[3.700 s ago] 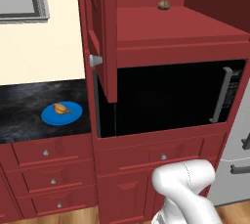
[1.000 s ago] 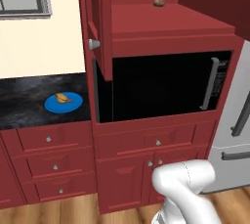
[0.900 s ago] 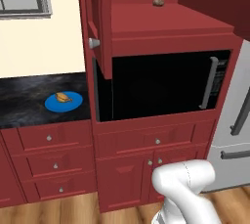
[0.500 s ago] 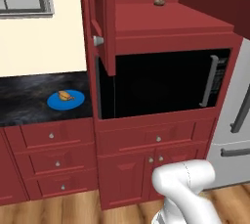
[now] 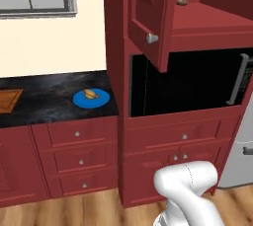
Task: Pick the chicken drumstick from the plate and place it on the cutting board. Then pick the condiment bottle from the cabinet and place it next to the cutting board.
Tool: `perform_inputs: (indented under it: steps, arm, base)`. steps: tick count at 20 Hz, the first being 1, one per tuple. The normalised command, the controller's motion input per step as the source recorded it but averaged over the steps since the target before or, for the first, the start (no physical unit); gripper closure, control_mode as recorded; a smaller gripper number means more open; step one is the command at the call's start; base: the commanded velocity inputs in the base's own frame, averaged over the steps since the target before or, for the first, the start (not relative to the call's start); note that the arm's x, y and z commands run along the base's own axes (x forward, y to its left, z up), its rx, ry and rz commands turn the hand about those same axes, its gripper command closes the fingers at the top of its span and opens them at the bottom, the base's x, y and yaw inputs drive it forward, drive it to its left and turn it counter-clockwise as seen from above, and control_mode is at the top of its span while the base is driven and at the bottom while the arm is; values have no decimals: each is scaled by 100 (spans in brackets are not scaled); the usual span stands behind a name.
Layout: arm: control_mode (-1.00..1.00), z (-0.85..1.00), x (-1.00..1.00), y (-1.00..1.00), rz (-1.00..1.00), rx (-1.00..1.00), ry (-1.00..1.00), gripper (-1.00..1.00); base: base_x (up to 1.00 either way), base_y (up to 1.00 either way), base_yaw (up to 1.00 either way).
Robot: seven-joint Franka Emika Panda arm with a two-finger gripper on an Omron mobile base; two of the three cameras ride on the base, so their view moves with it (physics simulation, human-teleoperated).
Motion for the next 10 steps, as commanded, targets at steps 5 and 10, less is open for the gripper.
perform_inputs:
  steps: [5,10]
  arm:
    - [100,0,0,0,0,0,0,100]
    - [100,0,0,0,0,0,0,100]
  base:
    - [0,64,0]
    - [0,65,0]
